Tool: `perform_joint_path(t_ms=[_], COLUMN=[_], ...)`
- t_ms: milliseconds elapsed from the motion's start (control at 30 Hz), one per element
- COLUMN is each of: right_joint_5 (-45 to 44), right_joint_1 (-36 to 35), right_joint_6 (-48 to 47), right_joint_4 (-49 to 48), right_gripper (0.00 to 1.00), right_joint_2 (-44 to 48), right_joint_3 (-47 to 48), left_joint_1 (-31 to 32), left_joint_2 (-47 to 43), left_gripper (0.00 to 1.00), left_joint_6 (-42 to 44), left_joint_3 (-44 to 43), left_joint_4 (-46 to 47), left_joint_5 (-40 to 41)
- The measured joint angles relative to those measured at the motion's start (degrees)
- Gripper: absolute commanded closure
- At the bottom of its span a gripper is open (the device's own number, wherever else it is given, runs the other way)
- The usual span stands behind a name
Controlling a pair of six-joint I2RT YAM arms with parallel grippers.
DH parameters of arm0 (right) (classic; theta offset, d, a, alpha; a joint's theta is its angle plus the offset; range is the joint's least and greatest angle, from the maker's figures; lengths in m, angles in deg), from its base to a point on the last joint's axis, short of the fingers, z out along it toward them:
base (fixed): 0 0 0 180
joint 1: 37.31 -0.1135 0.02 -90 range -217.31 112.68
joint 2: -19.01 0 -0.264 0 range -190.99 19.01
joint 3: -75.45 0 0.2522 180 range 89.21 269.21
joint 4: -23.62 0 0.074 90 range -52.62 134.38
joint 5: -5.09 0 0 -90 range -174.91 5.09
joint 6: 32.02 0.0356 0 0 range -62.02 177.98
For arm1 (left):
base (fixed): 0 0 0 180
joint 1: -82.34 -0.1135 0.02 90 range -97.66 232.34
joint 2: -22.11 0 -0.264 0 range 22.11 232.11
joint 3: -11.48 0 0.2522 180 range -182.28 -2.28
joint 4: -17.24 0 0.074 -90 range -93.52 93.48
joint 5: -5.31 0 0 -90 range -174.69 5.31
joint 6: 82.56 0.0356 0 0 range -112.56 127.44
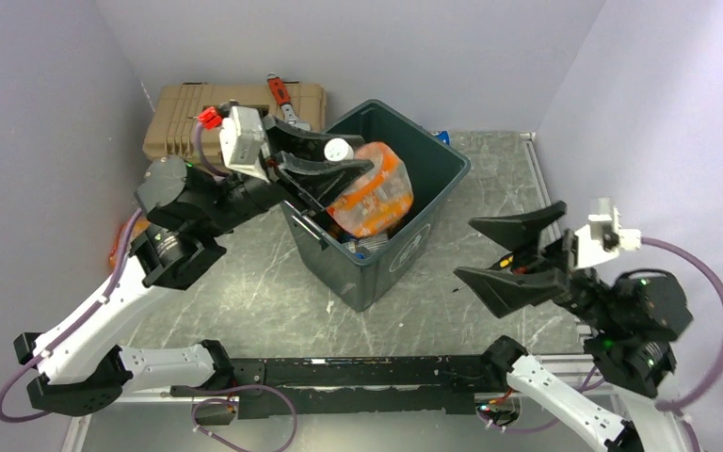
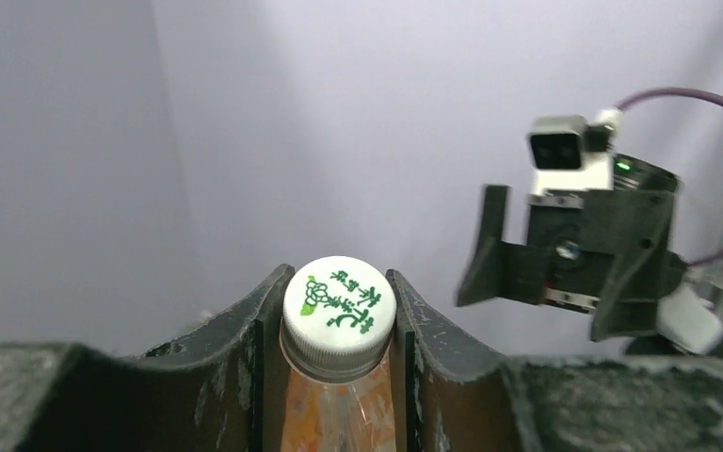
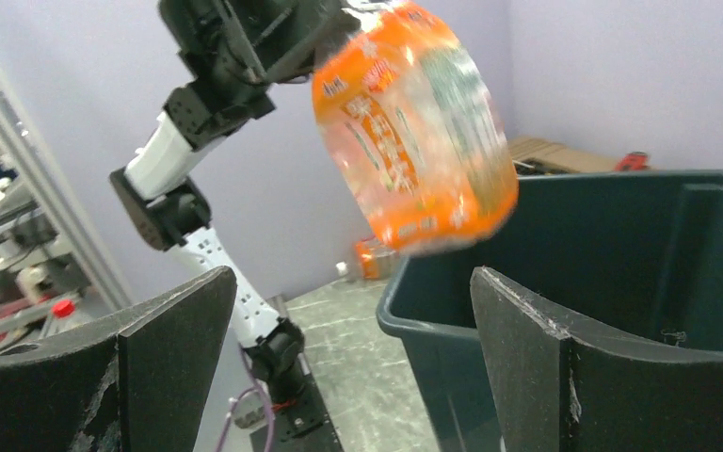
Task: Put the plastic bottles in the bin
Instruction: Place the plastic bottle in the trash bin.
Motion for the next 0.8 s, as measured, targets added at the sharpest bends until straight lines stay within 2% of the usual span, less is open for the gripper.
perform_joint_path(t_ms=[167, 400, 600, 800], right_joint_5=[-7.91, -20.17, -30.93, -39.34], right_joint_1=[0.02, 0.02, 0.00, 0.00], right_joint_6=[-1.27, 0.87, 7.39, 16.39], right_joint_4=[5.18, 12.22, 15.15, 20.20], right_gripper=[0.01, 0.01, 0.01, 0.00], right_joint_2=[7.19, 17.70, 28.65, 28.61], right_joint_3=[-1.75, -14.23, -24.50, -31.39], left_joint_1=[0.00, 0.00, 0.00, -0.09], left_joint_2=[-0.28, -1.64, 1.97, 11.17], left_gripper=[1.00, 1.00, 1.00, 1.00], left_joint_6=[9.57, 20.46, 24.35, 25.40], left_joint_3=[-3.69, -5.81, -8.17, -11.69], left_joint_4=[-0.04, -0.24, -0.26, -1.03], left_joint_5=[4.09, 6.82, 6.71, 7.96])
